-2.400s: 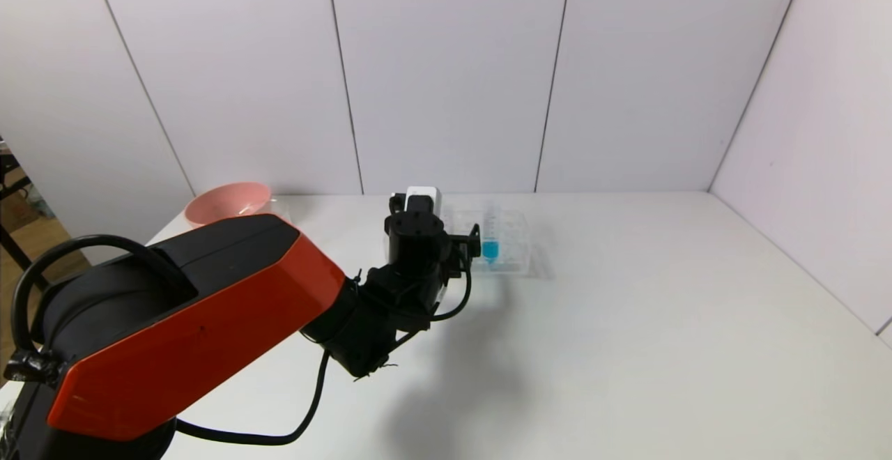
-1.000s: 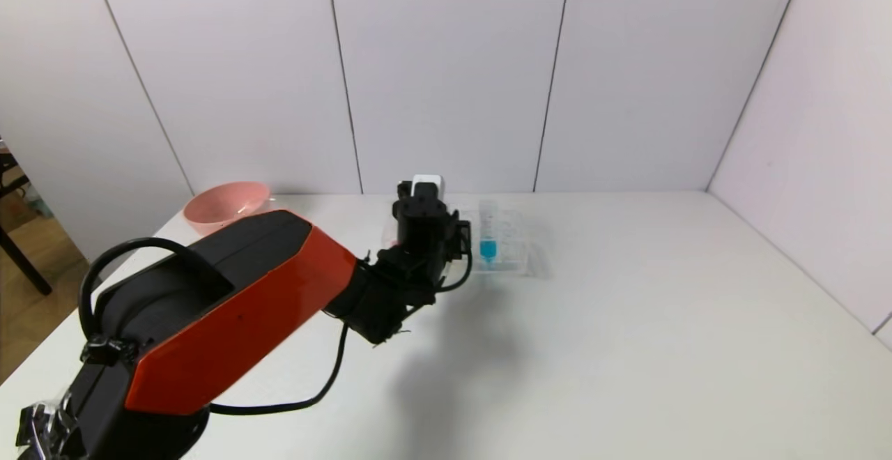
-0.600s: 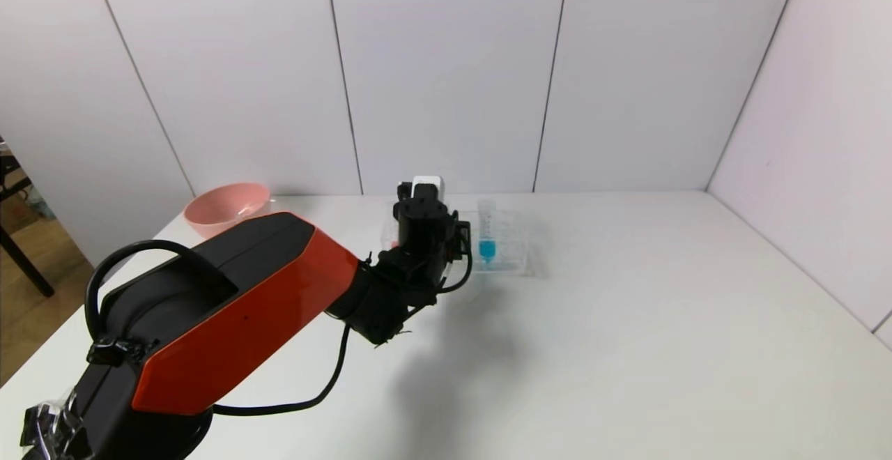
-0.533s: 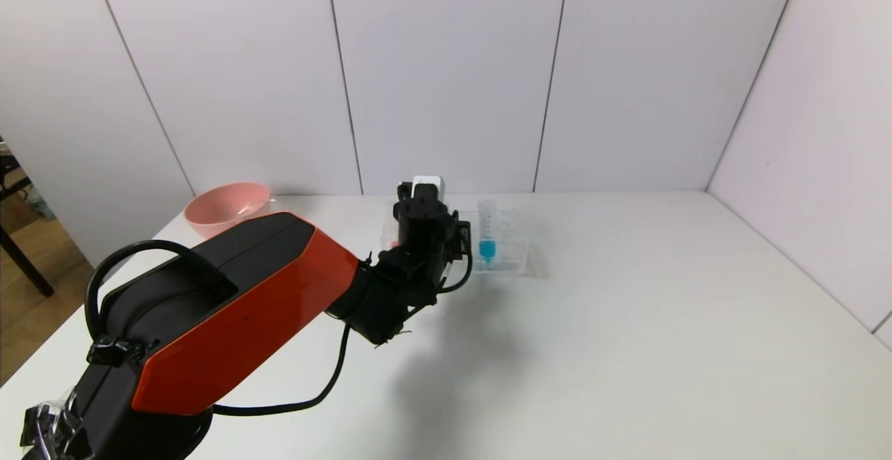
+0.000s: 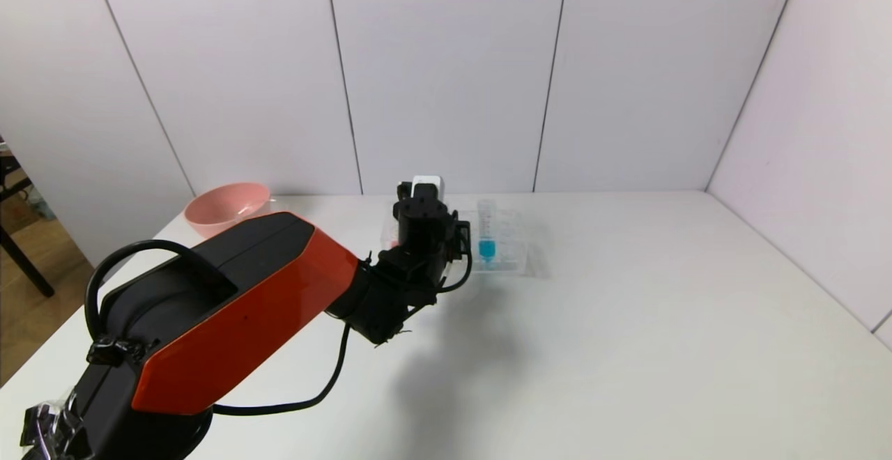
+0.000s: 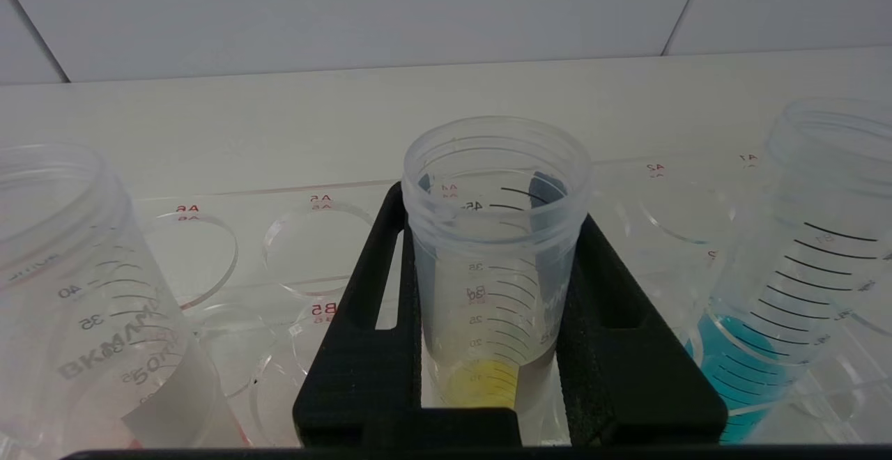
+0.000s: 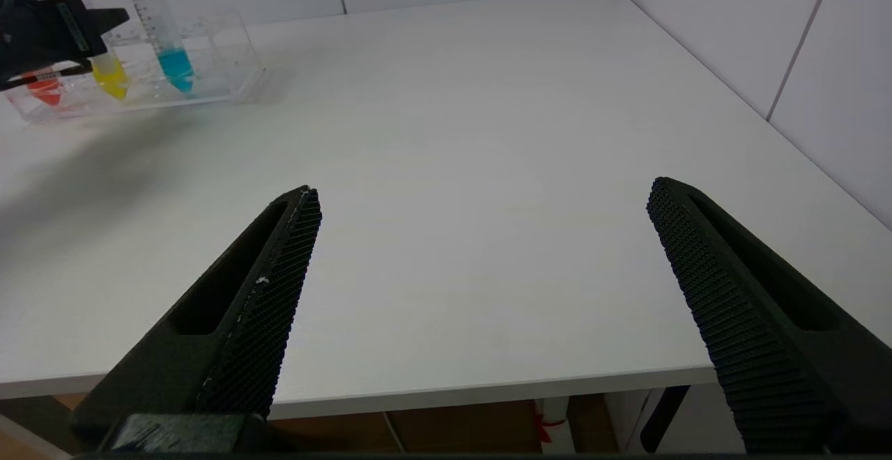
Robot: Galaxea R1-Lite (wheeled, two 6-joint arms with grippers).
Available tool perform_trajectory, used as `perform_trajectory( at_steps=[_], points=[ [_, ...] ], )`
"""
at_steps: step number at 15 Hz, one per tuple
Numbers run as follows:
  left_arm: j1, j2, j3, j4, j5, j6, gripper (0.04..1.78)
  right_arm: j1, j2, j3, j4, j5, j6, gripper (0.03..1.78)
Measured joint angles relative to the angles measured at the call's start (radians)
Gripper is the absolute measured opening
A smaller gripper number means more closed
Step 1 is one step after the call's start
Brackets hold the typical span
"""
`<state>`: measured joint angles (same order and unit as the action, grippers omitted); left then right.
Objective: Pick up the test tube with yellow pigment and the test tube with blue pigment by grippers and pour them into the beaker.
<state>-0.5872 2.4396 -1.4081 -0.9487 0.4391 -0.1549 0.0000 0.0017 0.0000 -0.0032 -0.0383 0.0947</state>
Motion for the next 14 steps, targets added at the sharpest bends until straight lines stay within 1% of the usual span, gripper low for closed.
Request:
perform_trajectory(
  at_steps=[7, 11, 14],
  points=[
    [-0.004, -0.019, 0.016, 0.002, 0.003, -0.003, 0.55, 0.0, 0.0, 0.0, 0.0, 0.0, 0.0, 1.71],
    [-0.013, -0.05, 0.031, 0.008, 0.03, 0.035, 0.55, 0.0, 0.0, 0.0, 0.0, 0.0, 0.0, 1.71],
    [-0.033, -0.088, 0.035, 0.035, 0.045, 0.036, 0.55, 0.0, 0.0, 0.0, 0.0, 0.0, 0.0, 1.71]
  ],
)
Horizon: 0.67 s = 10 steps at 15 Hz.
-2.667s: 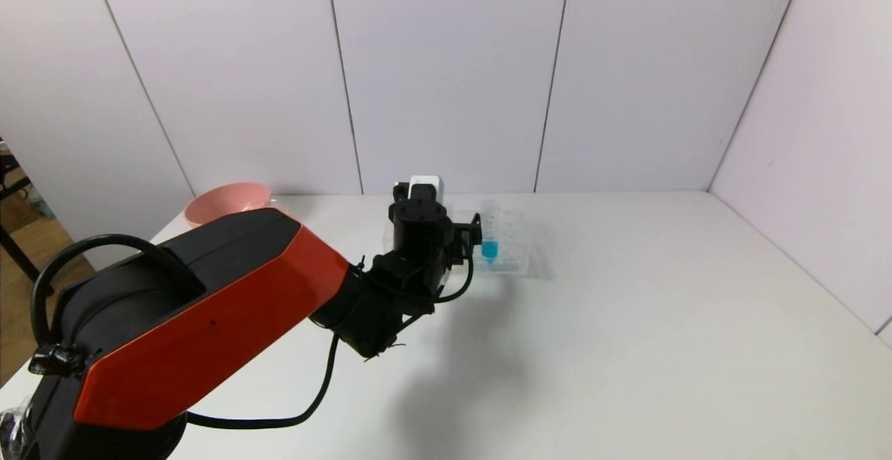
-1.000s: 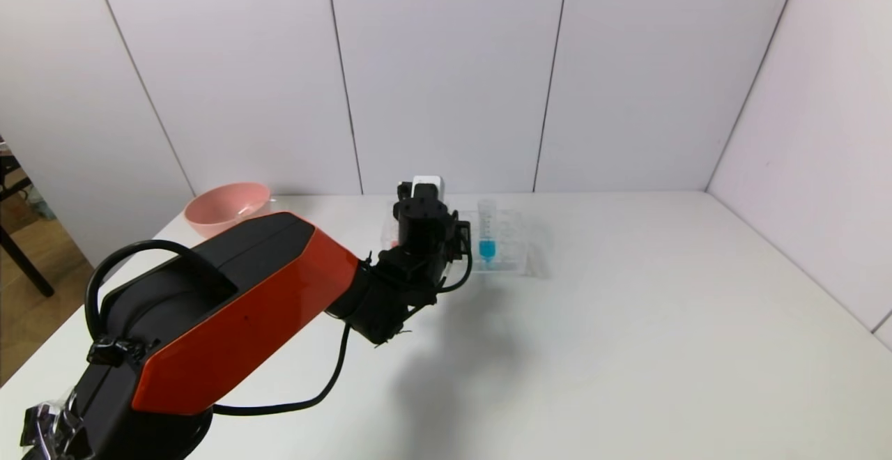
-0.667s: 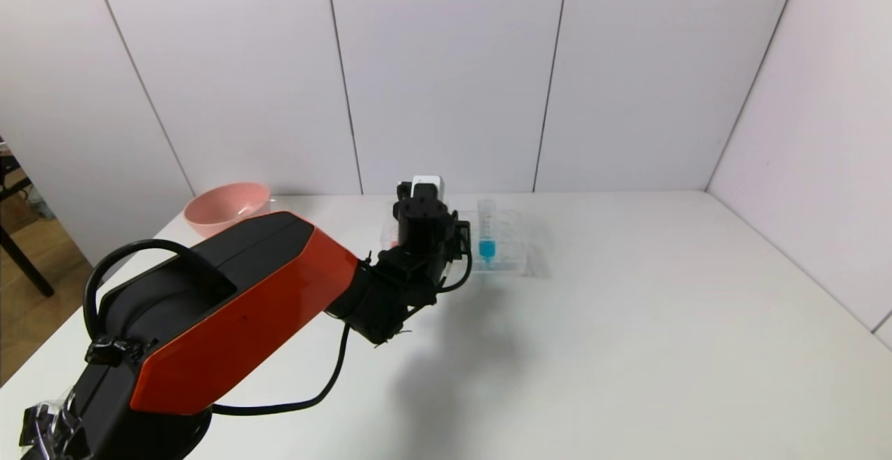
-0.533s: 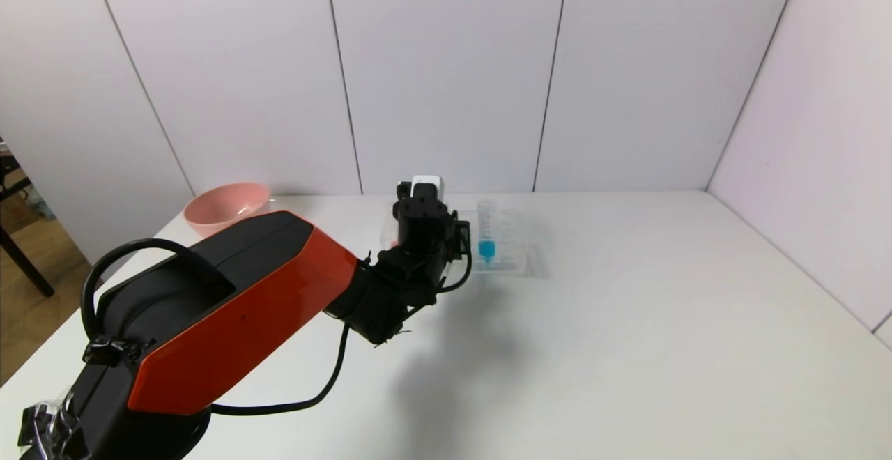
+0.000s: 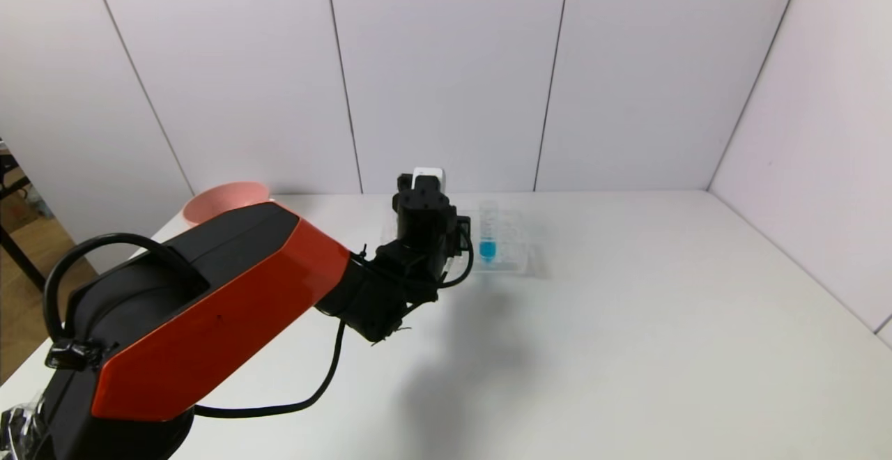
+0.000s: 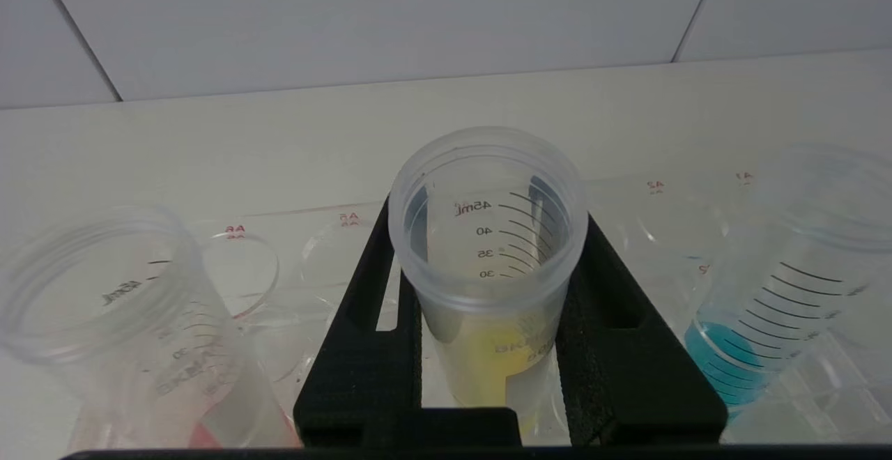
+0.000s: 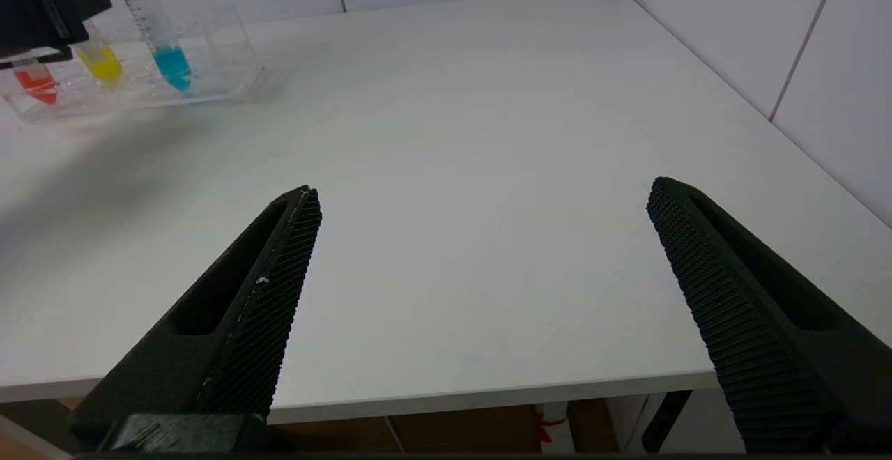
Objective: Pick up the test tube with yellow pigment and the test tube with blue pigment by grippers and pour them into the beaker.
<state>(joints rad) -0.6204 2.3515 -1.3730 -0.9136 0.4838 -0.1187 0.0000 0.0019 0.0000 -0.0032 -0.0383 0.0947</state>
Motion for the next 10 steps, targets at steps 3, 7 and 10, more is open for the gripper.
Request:
perform_trajectory(
  at_steps=[3, 7, 10],
  points=[
    [-0.019, -0.044, 0.003, 0.039, 0.021, 0.002, 0.55, -0.001, 0.0, 0.0, 0.0, 0.0, 0.0, 1.71],
    [-0.033, -0.108, 0.0, 0.094, 0.032, 0.008, 0.55, 0.0, 0.0, 0.0, 0.0, 0.0, 0.0, 1.71],
    [-0.054, -0.15, -0.008, 0.143, 0.03, 0.009, 0.54, 0.0, 0.0, 0.0, 0.0, 0.0, 0.0, 1.71]
  ],
)
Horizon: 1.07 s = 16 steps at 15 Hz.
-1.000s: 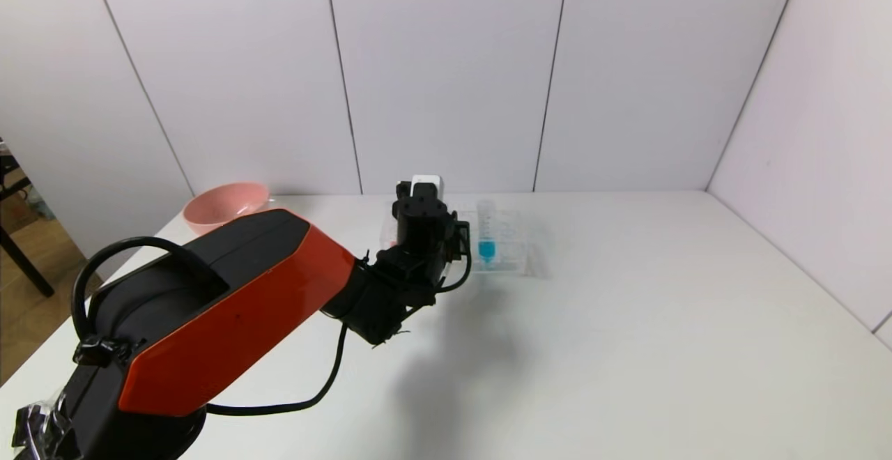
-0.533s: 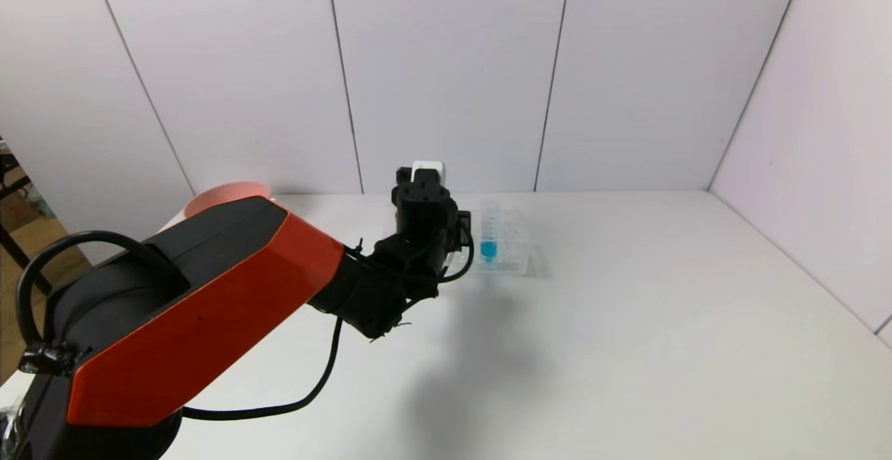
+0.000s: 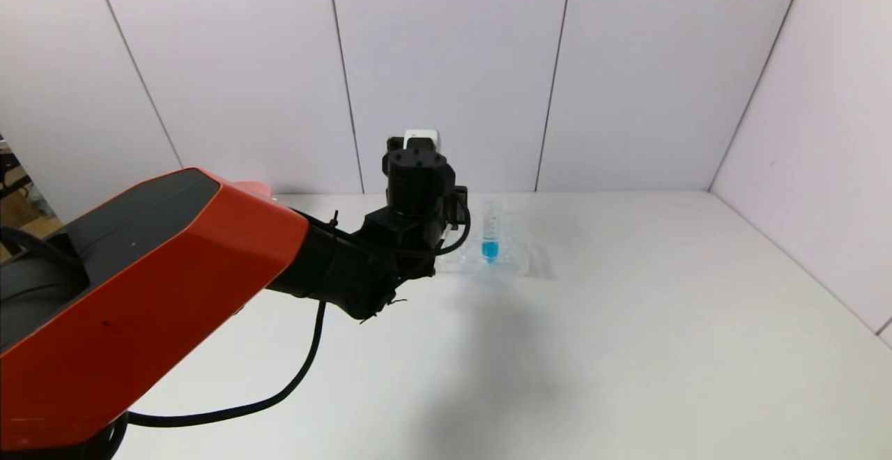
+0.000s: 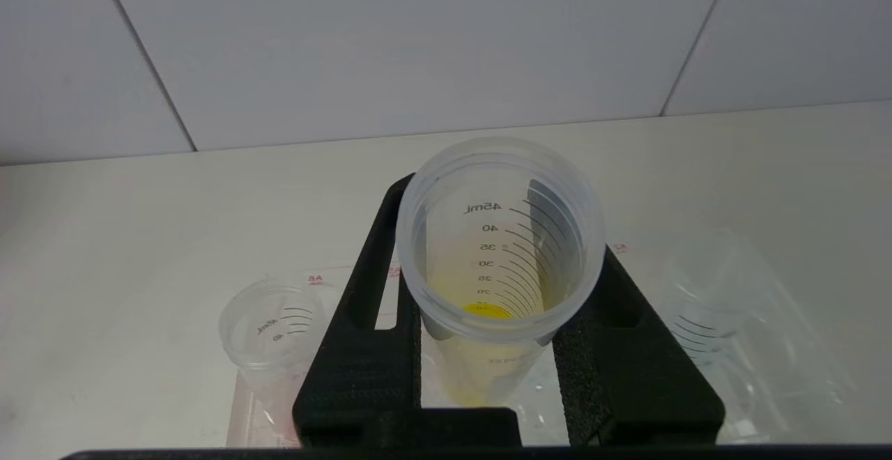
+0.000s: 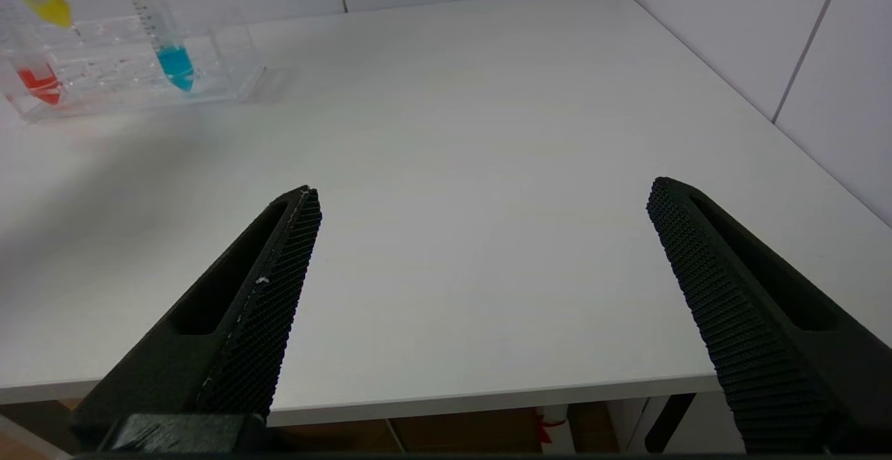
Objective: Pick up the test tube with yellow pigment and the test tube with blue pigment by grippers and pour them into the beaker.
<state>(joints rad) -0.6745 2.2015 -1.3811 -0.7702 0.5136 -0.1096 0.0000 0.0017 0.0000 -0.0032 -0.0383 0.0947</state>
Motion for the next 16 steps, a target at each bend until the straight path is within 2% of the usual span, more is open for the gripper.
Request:
perform_trajectory(
  at_steps=[7, 10, 13, 16],
  points=[
    [-0.015, -0.112, 0.005, 0.082, 0.001, -0.003, 0.54, 0.0, 0.0, 0.0, 0.0, 0.0, 0.0, 1.71],
    [-0.007, -0.181, 0.014, 0.124, 0.037, 0.003, 0.54, 0.0, 0.0, 0.0, 0.0, 0.0, 0.0, 1.71],
    [0.044, -0.263, 0.058, 0.134, 0.047, 0.03, 0.54, 0.0, 0.0, 0.0, 0.0, 0.0, 0.0, 1.71],
    [0.15, -0.363, 0.147, 0.133, 0.035, 0.038, 0.54, 0.0, 0.0, 0.0, 0.0, 0.0, 0.0, 1.71]
  ],
)
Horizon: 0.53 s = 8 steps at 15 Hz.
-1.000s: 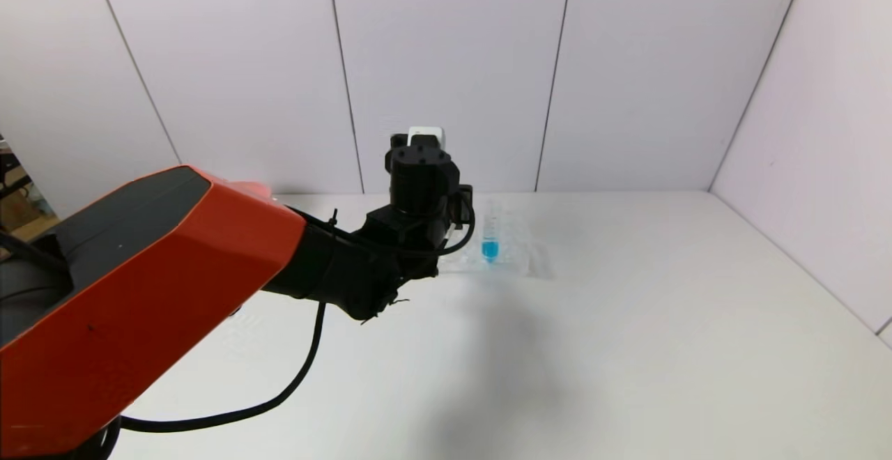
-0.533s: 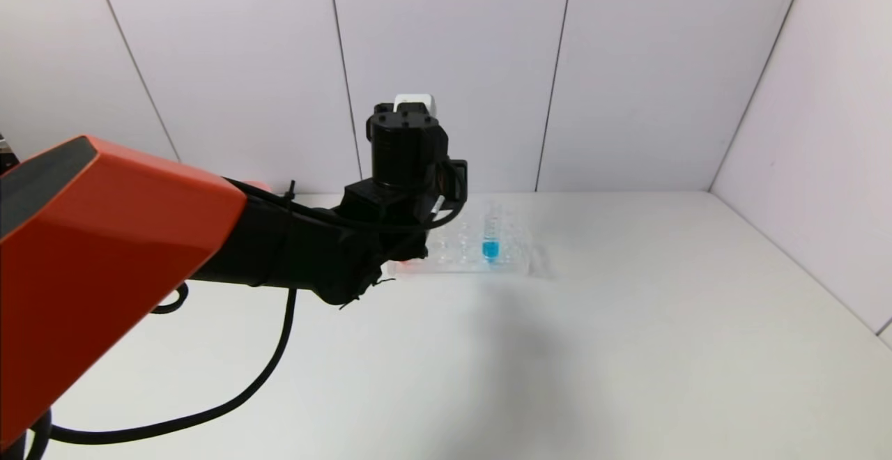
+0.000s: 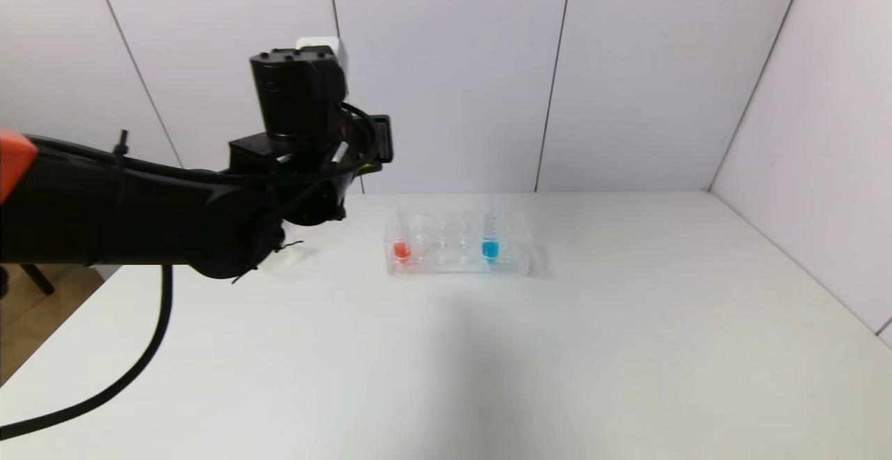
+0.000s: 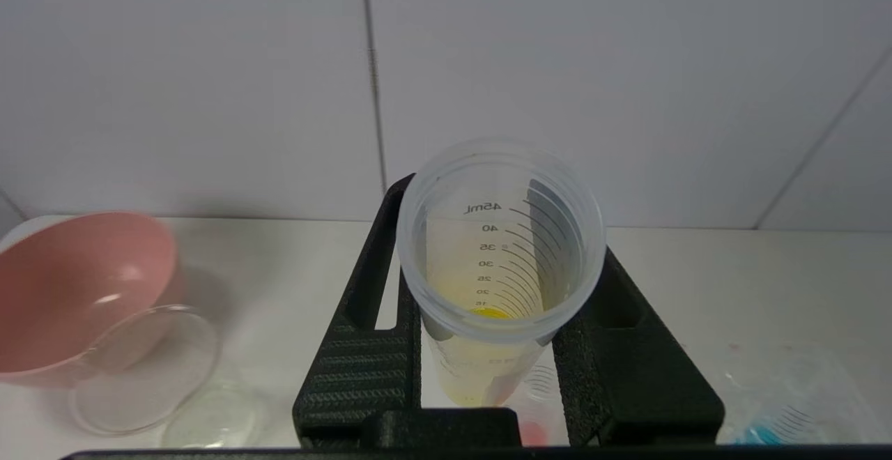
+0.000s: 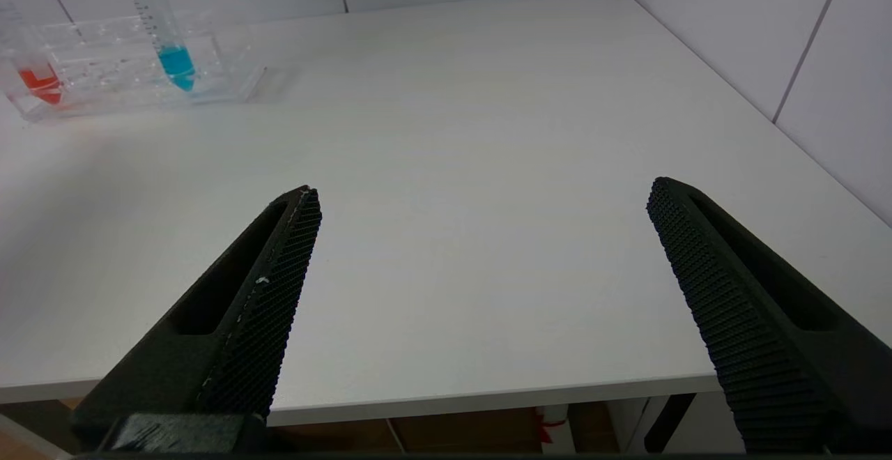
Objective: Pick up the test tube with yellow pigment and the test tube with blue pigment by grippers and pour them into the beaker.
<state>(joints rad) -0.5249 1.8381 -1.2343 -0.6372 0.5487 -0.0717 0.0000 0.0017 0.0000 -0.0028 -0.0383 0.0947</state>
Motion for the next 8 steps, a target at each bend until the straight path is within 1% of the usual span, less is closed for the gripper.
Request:
perform_trajectory(
  at_steps=[2, 8],
  points=[
    [0.083, -0.053, 0.052, -0.001, -0.027, 0.0, 0.54, 0.0, 0.0, 0.0, 0.0, 0.0, 0.0, 1.71],
    [0.333, -0.163, 0.18, -0.011, -0.169, -0.007, 0.54, 0.0, 0.0, 0.0, 0.0, 0.0, 0.0, 1.71]
  ],
)
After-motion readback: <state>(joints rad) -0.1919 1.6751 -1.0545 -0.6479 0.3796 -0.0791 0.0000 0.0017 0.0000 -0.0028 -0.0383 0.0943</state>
